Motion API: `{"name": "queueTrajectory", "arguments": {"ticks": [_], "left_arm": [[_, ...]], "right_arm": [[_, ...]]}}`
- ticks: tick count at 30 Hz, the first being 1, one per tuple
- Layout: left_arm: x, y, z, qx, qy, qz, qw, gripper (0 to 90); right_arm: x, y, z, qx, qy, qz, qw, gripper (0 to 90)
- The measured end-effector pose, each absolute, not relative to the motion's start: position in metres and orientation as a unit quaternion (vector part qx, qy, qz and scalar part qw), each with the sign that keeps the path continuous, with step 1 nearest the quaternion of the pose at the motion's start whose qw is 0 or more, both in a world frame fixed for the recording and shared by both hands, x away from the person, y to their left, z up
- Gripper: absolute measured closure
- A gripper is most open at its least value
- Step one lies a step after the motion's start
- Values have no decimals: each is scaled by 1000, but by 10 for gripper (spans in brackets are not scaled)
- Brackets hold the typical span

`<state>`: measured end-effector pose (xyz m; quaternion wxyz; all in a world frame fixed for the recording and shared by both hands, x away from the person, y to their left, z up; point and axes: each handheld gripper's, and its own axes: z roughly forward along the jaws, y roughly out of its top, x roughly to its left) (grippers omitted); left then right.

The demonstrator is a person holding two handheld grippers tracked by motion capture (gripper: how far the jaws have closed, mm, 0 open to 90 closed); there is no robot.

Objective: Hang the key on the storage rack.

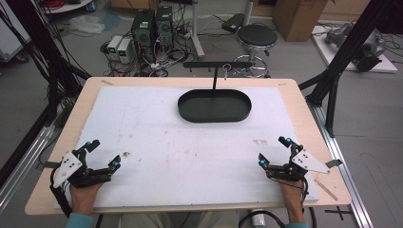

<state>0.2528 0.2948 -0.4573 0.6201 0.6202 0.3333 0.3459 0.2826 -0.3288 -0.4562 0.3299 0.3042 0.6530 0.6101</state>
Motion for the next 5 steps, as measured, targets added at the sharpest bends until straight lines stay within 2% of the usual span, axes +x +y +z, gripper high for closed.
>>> {"name": "queueTrajectory", "arguments": {"ticks": [5], "left_arm": [[253, 294, -457, 619, 333, 348, 621, 49]], "right_arm": [[282, -332, -457, 320, 639, 620, 323, 6]]}}
